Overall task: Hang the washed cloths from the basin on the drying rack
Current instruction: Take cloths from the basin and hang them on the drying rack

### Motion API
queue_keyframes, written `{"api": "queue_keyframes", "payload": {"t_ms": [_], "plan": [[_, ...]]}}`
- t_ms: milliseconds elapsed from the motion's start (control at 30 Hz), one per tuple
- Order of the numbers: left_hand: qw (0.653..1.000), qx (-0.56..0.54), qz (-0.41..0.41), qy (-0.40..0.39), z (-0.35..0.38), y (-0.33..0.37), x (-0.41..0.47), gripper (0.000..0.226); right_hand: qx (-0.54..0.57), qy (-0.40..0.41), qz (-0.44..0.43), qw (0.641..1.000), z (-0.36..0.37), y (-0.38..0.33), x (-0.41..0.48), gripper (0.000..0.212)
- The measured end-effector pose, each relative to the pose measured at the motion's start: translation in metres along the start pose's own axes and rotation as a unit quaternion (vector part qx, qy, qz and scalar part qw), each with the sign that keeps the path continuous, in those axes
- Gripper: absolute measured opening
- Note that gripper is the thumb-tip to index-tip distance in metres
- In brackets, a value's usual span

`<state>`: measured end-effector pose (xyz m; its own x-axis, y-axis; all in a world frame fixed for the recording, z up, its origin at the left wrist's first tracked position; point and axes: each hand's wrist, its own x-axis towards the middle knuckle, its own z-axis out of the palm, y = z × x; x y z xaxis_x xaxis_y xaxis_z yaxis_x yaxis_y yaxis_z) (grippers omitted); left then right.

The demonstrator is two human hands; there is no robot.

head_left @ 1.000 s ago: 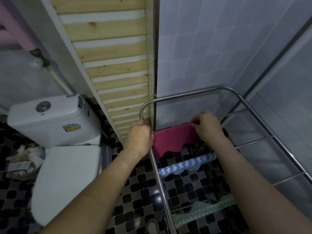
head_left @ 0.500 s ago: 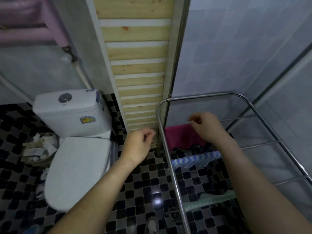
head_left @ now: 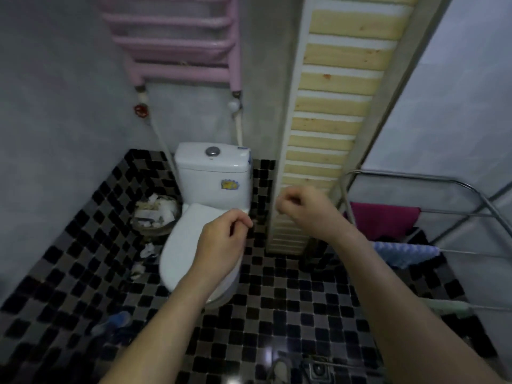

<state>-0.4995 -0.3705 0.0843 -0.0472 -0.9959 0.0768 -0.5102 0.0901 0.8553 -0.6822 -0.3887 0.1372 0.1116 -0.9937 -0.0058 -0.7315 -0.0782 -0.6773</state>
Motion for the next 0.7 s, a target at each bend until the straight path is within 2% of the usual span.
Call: {"api": "queue_keyframes", "payload": {"t_ms": [167,233,300,367,500,700], "plan": [[0.996,0.023,-0.038,0.074,-0.104,-0.042,-0.071,0.028,0.134,-0.078,-0.035,0.987,0.082,-0.102,-0.020,0.034],[0.995,0.033,-0.046,0.082,-0.138,-0.057,-0.096,0.030,0.185,-0.113,-0.039,0.975,0.108,-0.138,-0.031,0.032],[0.990,0.038,-0.084,0.110,-0.190,-0.079,-0.133,0.033,0.218,-0.173,-0.061,0.959,0.151,-0.186,-0.043,0.027],[0.985,0.050,-0.117,0.118,-0.217,-0.093,-0.154,0.037,0.231,-0.200,-0.068,0.950,0.180,-0.210,-0.049,0.024],[0.952,0.066,-0.221,0.200,-0.284,-0.141,-0.219,0.043,0.202,-0.293,-0.110,0.928,0.263,-0.273,-0.068,0.016],[0.891,0.025,-0.341,0.297,-0.324,-0.203,-0.297,0.026,0.127,-0.388,-0.117,0.906,0.355,-0.314,-0.088,0.018]]}}
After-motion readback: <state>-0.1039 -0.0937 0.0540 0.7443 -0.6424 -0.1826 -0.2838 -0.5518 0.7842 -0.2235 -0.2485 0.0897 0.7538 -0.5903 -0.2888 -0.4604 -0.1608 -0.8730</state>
